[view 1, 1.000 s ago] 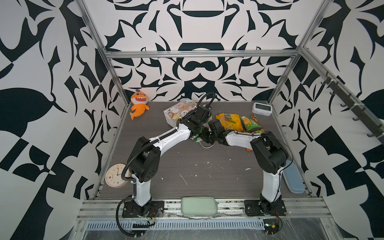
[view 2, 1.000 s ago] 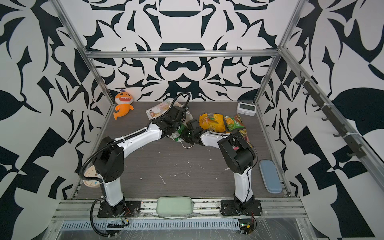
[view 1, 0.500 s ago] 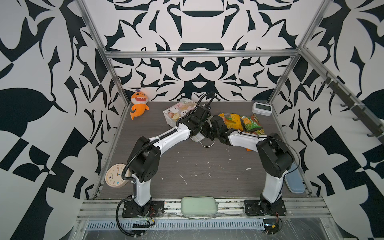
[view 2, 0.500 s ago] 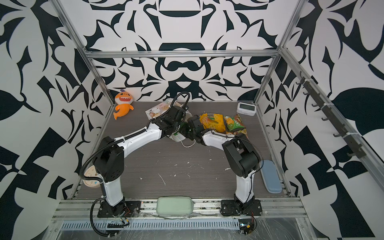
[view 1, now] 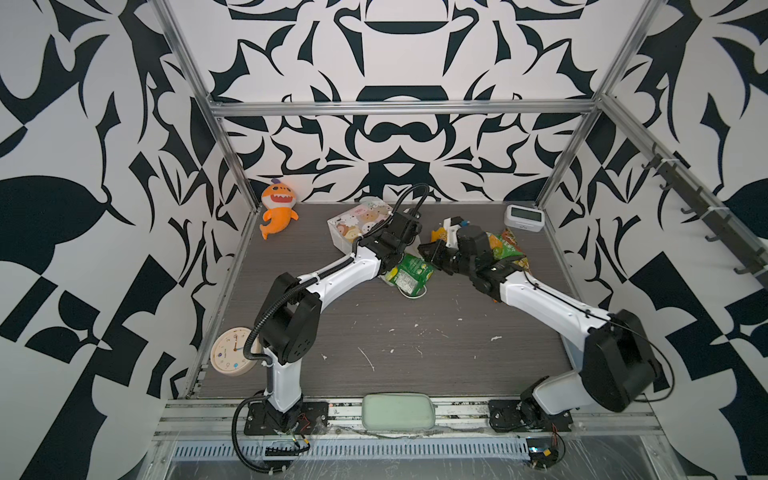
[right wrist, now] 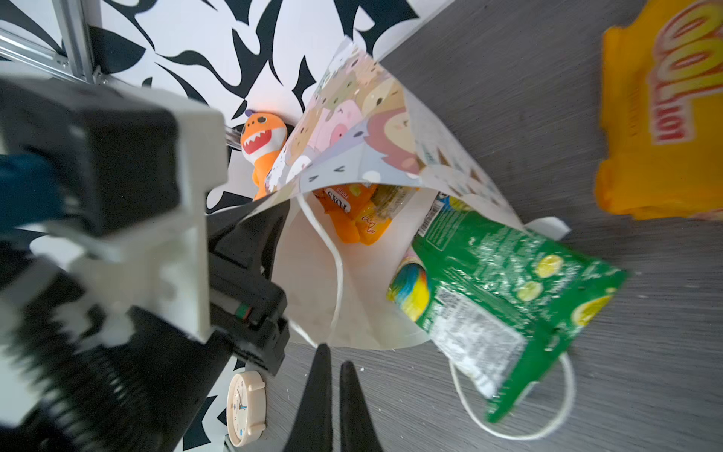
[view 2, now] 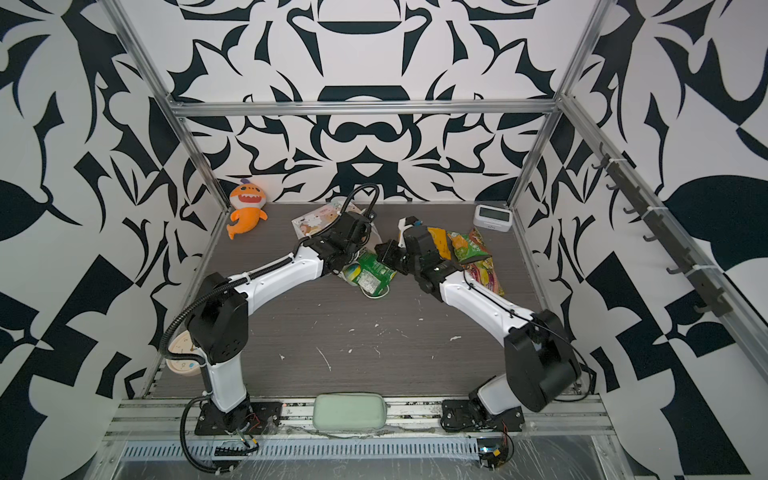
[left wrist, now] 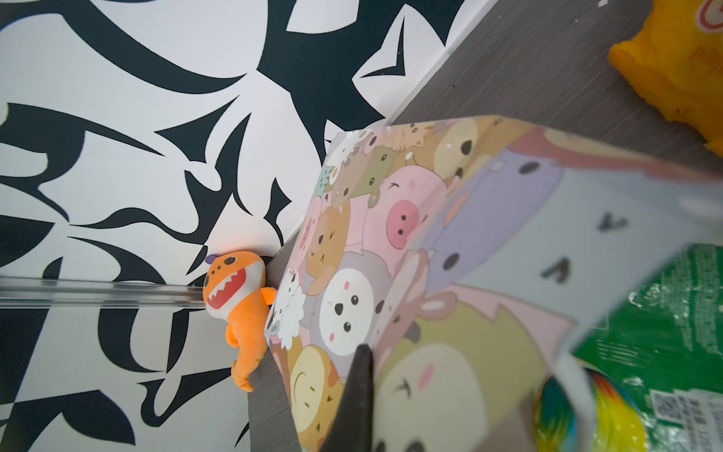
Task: Take the snacks out of the paper bag
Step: 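Carry the green pack back from the bag and lower it near the yellow pack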
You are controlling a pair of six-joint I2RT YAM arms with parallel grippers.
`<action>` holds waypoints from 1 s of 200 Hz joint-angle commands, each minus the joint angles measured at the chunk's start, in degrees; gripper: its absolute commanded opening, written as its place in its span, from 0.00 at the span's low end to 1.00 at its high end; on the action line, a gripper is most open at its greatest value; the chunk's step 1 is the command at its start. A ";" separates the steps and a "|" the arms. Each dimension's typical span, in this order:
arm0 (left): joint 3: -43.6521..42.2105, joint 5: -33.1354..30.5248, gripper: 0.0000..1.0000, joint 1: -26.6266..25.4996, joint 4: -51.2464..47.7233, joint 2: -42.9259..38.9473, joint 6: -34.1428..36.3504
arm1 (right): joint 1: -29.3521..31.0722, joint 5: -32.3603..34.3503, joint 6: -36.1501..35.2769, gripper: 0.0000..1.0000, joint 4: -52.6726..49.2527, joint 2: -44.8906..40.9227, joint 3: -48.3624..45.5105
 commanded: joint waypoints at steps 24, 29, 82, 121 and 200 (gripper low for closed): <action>0.57 -0.38 0.05 0.40 2.38 -0.72 -0.28 | -1.97 1.38 -4.53 0.13 -8.22 -2.94 -2.80; 0.79 -0.34 0.05 0.40 2.31 -0.55 -0.24 | -1.97 0.46 -4.54 0.14 -7.69 -2.03 -2.91; 1.18 0.27 0.05 0.38 1.83 -0.32 -0.62 | -2.06 0.53 -3.66 0.57 0.64 7.45 -5.20; 1.04 0.28 0.05 0.32 1.65 -0.71 -0.56 | -2.72 -3.07 -5.51 0.63 5.33 15.48 -3.68; 1.11 0.14 0.05 0.14 1.43 -0.72 -0.73 | -3.38 -9.49 -3.39 0.52 22.51 27.05 -0.55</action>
